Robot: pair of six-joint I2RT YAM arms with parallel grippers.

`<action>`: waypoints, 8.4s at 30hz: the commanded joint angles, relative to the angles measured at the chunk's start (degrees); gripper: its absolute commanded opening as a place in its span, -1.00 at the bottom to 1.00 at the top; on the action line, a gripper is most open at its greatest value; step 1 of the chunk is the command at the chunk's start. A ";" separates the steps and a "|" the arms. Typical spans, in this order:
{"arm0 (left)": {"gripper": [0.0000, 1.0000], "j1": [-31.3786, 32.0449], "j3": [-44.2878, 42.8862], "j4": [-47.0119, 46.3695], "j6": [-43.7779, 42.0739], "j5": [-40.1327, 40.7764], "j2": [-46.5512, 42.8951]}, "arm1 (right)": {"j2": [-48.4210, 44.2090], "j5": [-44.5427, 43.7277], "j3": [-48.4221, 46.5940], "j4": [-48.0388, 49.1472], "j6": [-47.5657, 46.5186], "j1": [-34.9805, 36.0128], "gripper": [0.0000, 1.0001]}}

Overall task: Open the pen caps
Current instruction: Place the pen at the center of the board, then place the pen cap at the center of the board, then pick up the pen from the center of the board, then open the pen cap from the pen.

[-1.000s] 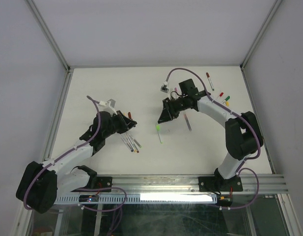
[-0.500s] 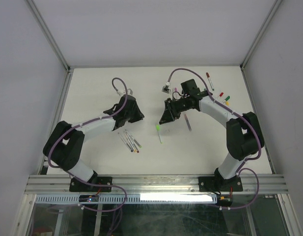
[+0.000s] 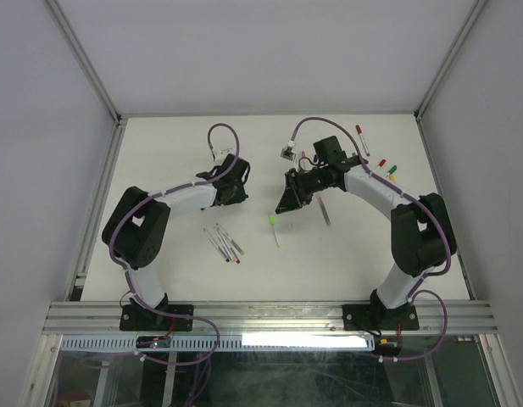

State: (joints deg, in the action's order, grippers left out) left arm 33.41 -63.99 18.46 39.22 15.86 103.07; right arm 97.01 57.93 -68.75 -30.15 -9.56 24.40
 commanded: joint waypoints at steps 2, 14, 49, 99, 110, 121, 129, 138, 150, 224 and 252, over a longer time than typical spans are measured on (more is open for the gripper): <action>-0.85 0.26 -4.99 4.37 -2.26 5.16 2.47 | -3.02 1.92 -0.21 0.71 -0.98 -0.54 -0.27; -0.45 0.25 -7.78 7.82 -2.52 6.80 5.42 | -3.23 2.01 -0.01 0.88 -0.90 -1.05 -0.26; 0.39 0.25 23.49 -17.92 -4.48 -5.84 -42.12 | -14.54 -2.76 3.71 2.55 -6.78 -2.83 -0.26; 0.98 0.20 43.77 -35.33 3.05 -10.13 -56.89 | -0.68 -46.30 6.57 7.22 -0.79 21.02 0.29; 0.98 0.09 44.40 -33.81 2.55 -8.66 -59.15 | 3.89 -51.78 5.37 7.75 2.49 22.38 -0.07; 0.98 0.16 44.80 -33.22 2.39 -9.10 -60.21 | 4.98 -55.78 4.76 6.14 -0.81 21.89 -0.57; 0.98 0.16 45.16 -35.08 3.07 -11.08 -59.32 | 4.72 -54.67 4.15 4.33 -2.12 19.22 -0.84; 0.98 0.17 46.92 -41.85 5.51 -15.51 -55.77 | 4.89 -54.04 4.42 4.06 -3.80 18.85 -0.49; 0.98 0.17 46.77 -42.00 5.28 -15.25 -55.70 | 6.97 -57.48 4.16 3.52 -5.45 19.51 -0.42; 0.34 9.35 34.66 -76.06 38.45 -7.36 -0.85 | -2.54 -24.61 7.05 7.39 1.48 7.06 -1.00; -1.00 10.15 36.41 -84.40 28.94 -14.50 -4.39 | -2.80 -12.72 6.90 4.67 -1.91 4.78 -0.06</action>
State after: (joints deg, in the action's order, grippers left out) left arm 42.83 -28.88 -56.82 74.56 4.56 102.91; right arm 96.79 36.51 -61.95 -25.87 -9.61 30.76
